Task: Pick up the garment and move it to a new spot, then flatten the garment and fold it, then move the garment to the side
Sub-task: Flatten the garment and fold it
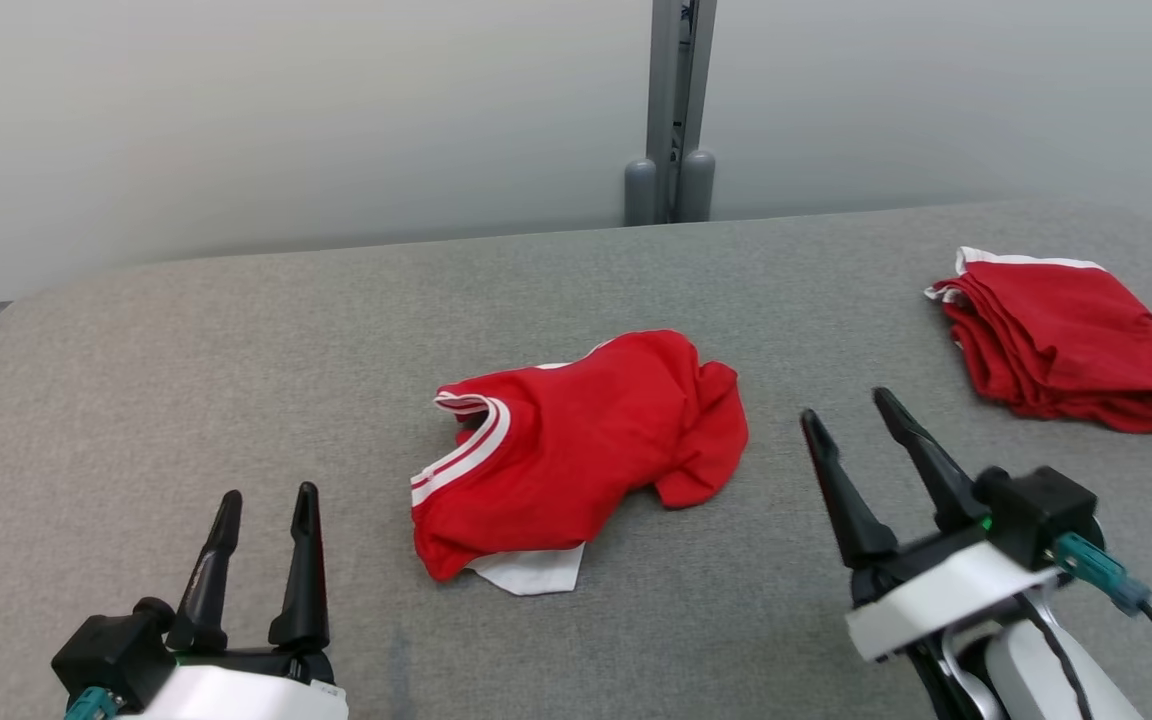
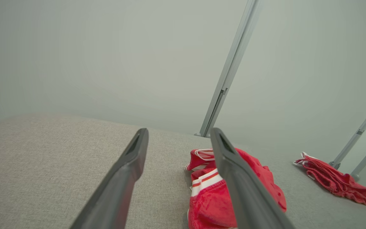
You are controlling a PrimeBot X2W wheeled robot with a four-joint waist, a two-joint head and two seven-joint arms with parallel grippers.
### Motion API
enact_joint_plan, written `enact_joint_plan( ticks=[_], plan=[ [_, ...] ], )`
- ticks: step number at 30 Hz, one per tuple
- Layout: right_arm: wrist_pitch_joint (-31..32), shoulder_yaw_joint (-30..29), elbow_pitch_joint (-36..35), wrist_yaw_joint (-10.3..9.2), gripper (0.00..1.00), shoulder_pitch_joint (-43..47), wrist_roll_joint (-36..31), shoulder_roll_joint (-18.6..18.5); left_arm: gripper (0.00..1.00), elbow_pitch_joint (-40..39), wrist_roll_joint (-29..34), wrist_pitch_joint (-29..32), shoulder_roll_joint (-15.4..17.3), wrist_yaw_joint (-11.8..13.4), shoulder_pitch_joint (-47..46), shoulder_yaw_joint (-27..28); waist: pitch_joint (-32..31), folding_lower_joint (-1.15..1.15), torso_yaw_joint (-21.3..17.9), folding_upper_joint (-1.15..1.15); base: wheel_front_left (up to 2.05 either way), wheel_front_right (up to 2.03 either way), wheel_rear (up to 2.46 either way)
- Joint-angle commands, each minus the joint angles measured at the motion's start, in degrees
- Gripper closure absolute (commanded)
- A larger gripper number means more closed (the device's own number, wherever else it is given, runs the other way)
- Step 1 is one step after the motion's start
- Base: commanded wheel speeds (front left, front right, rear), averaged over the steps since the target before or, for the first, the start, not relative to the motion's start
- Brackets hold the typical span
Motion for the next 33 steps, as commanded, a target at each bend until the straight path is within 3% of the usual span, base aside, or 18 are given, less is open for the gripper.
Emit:
enact_joint_plan(
  ticks=[1,8,14,22,28,33],
  plan=[
    [0.3,0.9,0.1,0.01,0.00,-1.4,0.2,-0.4,0.00,0.2,0.2,-0.2,0.1,-0.4,-0.9,0.1,0.2,0.00,0.5,0.00,0.00,0.00,0.00],
    [5.7,9.1,4.5,0.01,0.00,-11.1,1.5,-0.6,0.00,1.3,0.0,-0.2,-0.8,-0.7,-2.0,-0.7,0.9,0.00,6.2,0.00,0.00,0.00,0.00],
    [14.8,13.8,12.7,0.01,0.00,-19.4,4.3,1.3,0.00,2.3,-0.4,-0.2,-1.7,-1.3,-2.6,-0.2,1.4,0.00,11.9,0.00,0.00,0.00,0.00],
    [26.3,16.6,28.0,0.01,0.00,-29.3,7.2,4.1,0.00,3.6,-0.1,-0.2,-3.2,-2.4,-2.7,0.3,1.6,0.00,17.6,0.00,0.00,0.00,0.00],
    [29.7,16.3,37.4,0.01,0.00,-33.3,6.6,5.1,0.00,4.6,0.3,-0.2,-4.1,-3.5,-2.7,0.6,1.7,0.00,20.1,0.00,0.00,0.00,0.00],
    [30.7,17.2,41.1,0.01,0.00,-34.8,6.5,5.2,0.00,5.0,0.5,-0.2,-4.5,-4.0,-3.2,0.9,2.1,0.00,20.9,0.00,0.00,0.00,0.00]
  ],
)
